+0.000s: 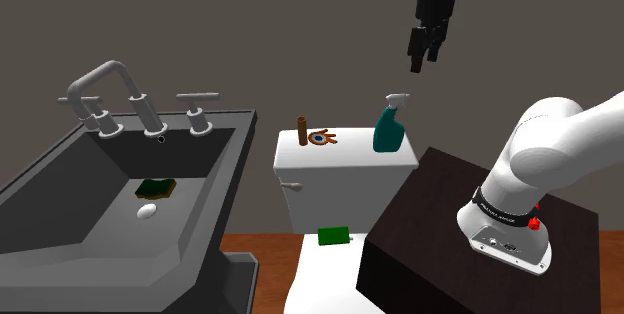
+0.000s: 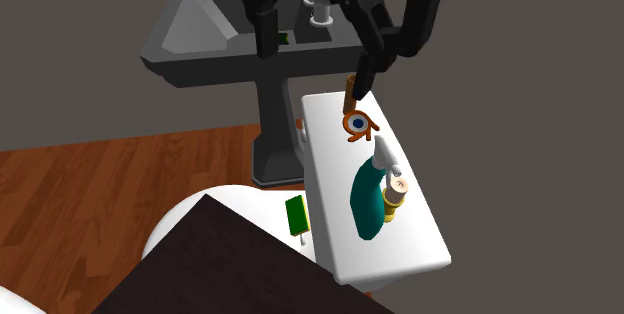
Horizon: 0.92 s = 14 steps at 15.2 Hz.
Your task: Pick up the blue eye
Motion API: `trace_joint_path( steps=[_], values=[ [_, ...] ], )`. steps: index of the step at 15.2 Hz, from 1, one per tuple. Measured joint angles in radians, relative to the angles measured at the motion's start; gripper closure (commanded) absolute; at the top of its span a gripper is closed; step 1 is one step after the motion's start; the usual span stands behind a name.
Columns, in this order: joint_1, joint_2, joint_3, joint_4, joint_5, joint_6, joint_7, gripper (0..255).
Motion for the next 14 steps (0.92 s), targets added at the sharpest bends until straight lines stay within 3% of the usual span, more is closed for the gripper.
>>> trace_joint_path(
  steps=[4, 14],
  values=[
    [0.006, 0.050, -0.006, -0.020, -0.006, 0.068, -0.018, 0],
    [0.035, 0.342, -0.023, -0.059, -0.016, 0.392, -0.091, 0]
  ],
)
